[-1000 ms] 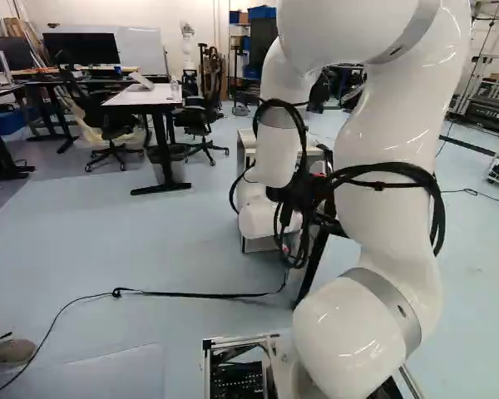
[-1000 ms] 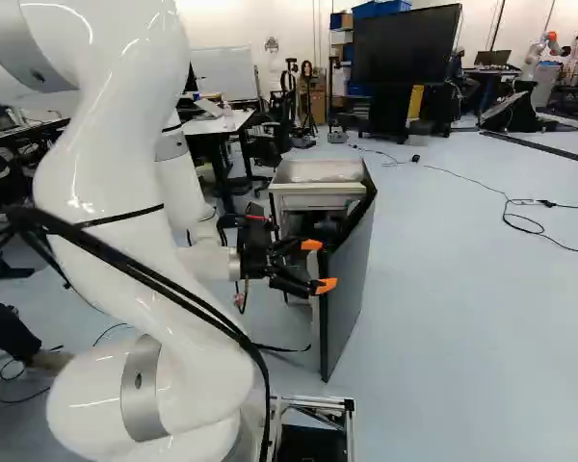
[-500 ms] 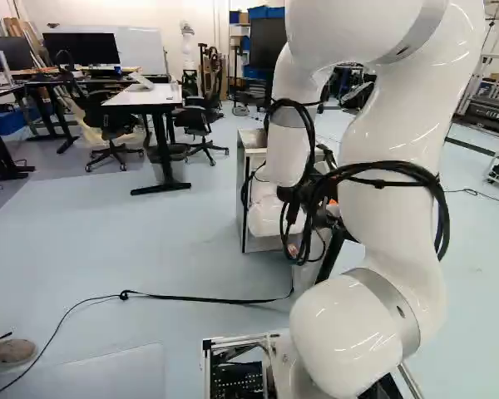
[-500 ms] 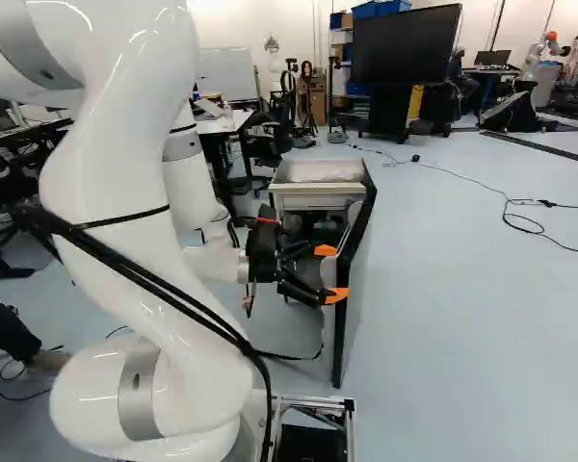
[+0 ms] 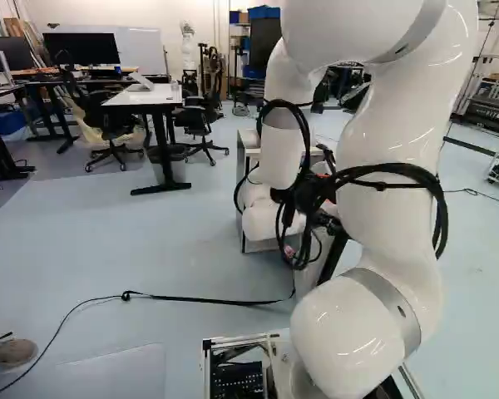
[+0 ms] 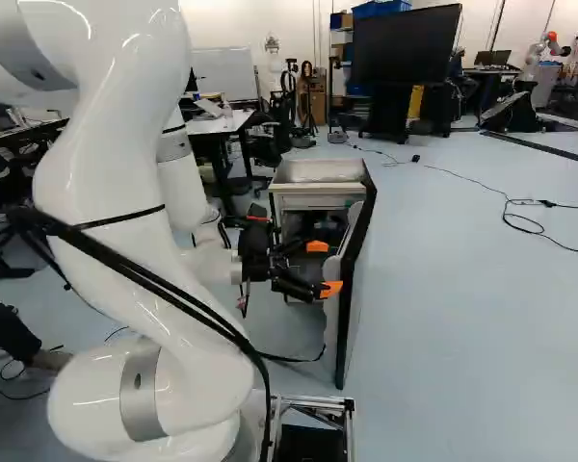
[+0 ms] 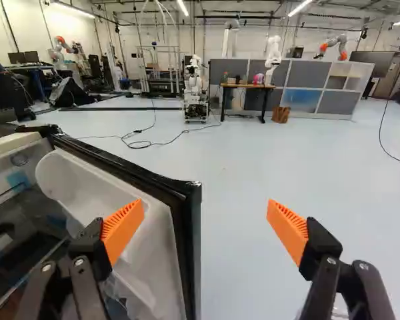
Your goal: Open the fridge door
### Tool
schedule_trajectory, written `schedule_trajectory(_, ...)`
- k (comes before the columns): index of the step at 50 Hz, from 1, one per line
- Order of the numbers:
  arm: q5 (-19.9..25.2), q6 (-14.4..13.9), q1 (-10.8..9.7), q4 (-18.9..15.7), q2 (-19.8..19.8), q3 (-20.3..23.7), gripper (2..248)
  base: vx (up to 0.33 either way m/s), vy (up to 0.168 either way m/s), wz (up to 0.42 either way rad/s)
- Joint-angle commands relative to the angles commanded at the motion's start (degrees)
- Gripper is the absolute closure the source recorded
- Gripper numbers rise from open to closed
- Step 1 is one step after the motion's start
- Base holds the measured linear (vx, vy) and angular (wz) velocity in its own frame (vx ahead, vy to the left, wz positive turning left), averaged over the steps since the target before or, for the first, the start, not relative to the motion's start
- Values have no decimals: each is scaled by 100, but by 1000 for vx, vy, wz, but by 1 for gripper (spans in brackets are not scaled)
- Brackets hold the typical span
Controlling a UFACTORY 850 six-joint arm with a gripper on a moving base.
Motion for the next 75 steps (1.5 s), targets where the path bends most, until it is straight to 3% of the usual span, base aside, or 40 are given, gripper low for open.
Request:
schedule_trajectory(11,13,0,-224,0,-169,-356,3,0,0,0)
schedule_trajectory(44,-432,0,-1326,76,-724,-1480,3,0,0,0)
schedule_trajectory(75,-457,0,-2253,121,-1158,-2332,3,0,0,0)
